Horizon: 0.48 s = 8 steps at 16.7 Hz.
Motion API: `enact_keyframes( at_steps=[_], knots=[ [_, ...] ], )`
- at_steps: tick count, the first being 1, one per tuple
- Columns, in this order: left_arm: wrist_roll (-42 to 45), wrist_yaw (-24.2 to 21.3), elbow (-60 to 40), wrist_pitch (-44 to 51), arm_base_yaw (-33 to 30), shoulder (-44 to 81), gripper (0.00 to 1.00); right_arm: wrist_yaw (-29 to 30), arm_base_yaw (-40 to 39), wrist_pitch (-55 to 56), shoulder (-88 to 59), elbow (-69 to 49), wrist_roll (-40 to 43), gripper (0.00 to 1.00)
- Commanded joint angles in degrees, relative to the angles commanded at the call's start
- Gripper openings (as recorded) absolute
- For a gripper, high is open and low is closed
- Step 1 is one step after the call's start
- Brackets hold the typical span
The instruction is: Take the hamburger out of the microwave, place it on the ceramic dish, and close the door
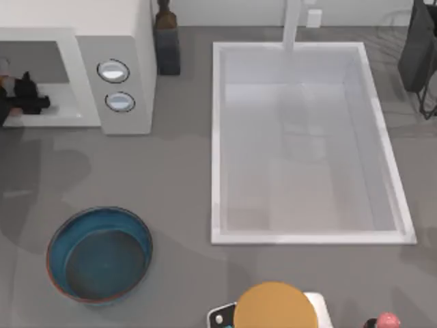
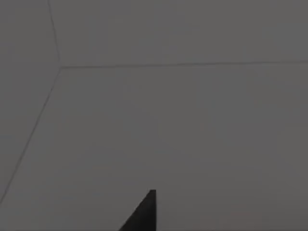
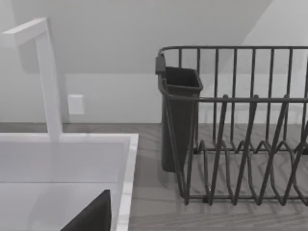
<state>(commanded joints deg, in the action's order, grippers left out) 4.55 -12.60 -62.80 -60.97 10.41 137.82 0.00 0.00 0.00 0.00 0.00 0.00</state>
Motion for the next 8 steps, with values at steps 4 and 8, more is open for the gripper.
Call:
enact_keyframes(
  at_steps=[4, 8],
  knots=[
    [0.34, -1.12, 12.92, -7.73, 1.18, -5.25, 0.0, 0.0, 0.0, 0.0, 0.0, 0.0, 0.0, 1.0],
    [0.52, -1.7, 19.18, -11.74, 2.0, -7.81, 0.0, 0.0, 0.0, 0.0, 0.0, 0.0, 0.0, 1.0]
  ],
)
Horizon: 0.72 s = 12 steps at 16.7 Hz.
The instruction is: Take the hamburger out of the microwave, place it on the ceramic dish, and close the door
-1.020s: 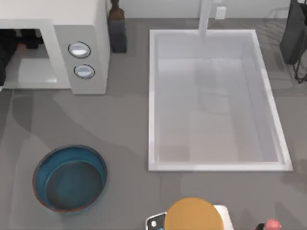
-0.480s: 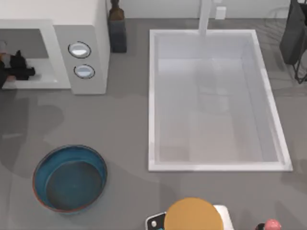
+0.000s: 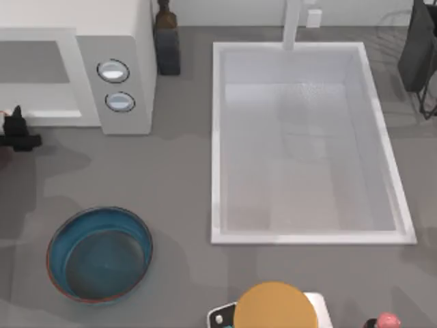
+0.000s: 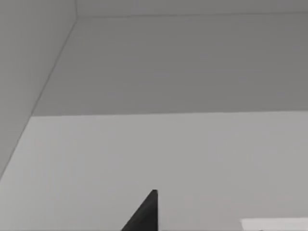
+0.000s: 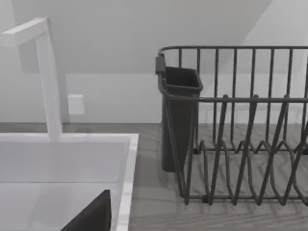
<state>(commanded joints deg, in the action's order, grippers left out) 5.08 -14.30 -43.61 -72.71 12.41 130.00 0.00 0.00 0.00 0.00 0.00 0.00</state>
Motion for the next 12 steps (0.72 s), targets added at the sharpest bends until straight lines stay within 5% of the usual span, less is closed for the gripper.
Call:
enact_keyframes(
  at_steps=[6, 12],
  knots=[
    [0.29, -0.09, -0.79, 0.85, -0.32, -0.67, 0.0, 0.0, 0.0, 0.0, 0.0, 0.0, 0.0, 1.0],
    [2.4, -1.97, -8.86, 14.46, 0.33, -13.71, 0.0, 0.0, 0.0, 0.0, 0.0, 0.0, 0.0, 1.0]
  ],
)
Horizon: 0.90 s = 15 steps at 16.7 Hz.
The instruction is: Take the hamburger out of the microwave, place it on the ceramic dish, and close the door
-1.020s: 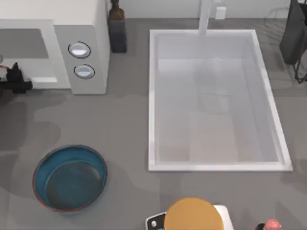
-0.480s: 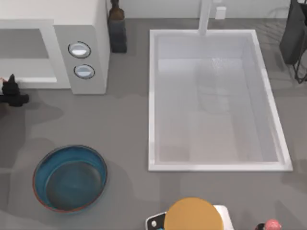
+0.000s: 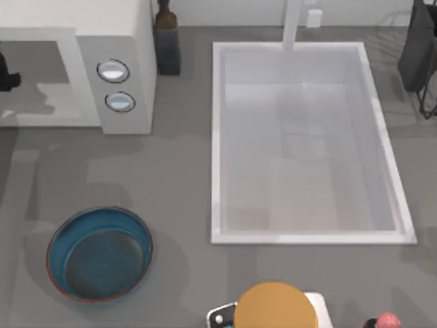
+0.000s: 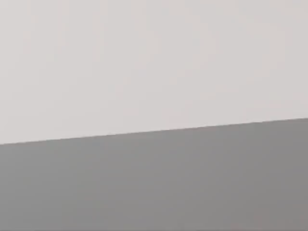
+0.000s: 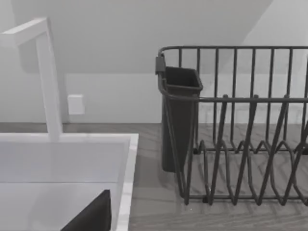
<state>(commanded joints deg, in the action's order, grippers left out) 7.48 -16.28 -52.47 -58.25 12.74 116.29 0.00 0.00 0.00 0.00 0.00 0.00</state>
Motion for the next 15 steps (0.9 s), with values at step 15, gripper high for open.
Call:
enact_keyframes(
  at_steps=[15],
  knots=[
    [-2.66, 3.05, 8.29, 9.16, -1.08, -8.17, 0.0, 0.0, 0.0, 0.0, 0.0, 0.0, 0.0, 1.0]
  ],
)
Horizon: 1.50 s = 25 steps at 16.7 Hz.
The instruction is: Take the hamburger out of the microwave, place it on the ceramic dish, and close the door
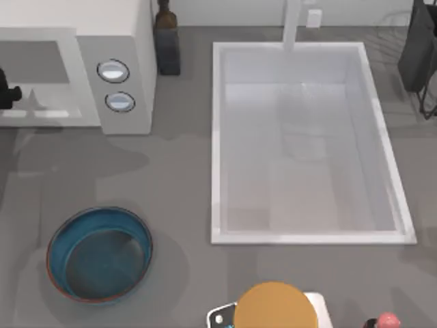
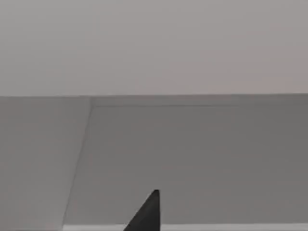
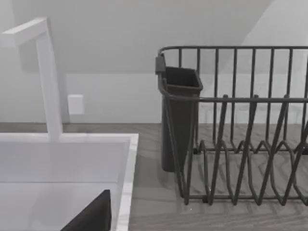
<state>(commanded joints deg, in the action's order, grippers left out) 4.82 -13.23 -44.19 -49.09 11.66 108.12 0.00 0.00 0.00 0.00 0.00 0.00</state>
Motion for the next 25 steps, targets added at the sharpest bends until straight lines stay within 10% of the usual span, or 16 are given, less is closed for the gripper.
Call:
enact_keyframes(
  at_steps=[5, 16, 25],
  knots=[
    [-8.27, 12.24, 6.74, 0.61, -12.35, -2.08, 0.0, 0.0, 0.0, 0.0, 0.0, 0.0, 0.0, 1.0],
    [-37.31, 61.46, 34.64, 7.88, -63.28, -20.65, 0.0, 0.0, 0.0, 0.0, 0.0, 0.0, 0.0, 1.0],
    [-41.44, 67.25, 39.31, 9.62, -68.95, -24.76, 0.0, 0.0, 0.0, 0.0, 0.0, 0.0, 0.0, 1.0]
  ],
)
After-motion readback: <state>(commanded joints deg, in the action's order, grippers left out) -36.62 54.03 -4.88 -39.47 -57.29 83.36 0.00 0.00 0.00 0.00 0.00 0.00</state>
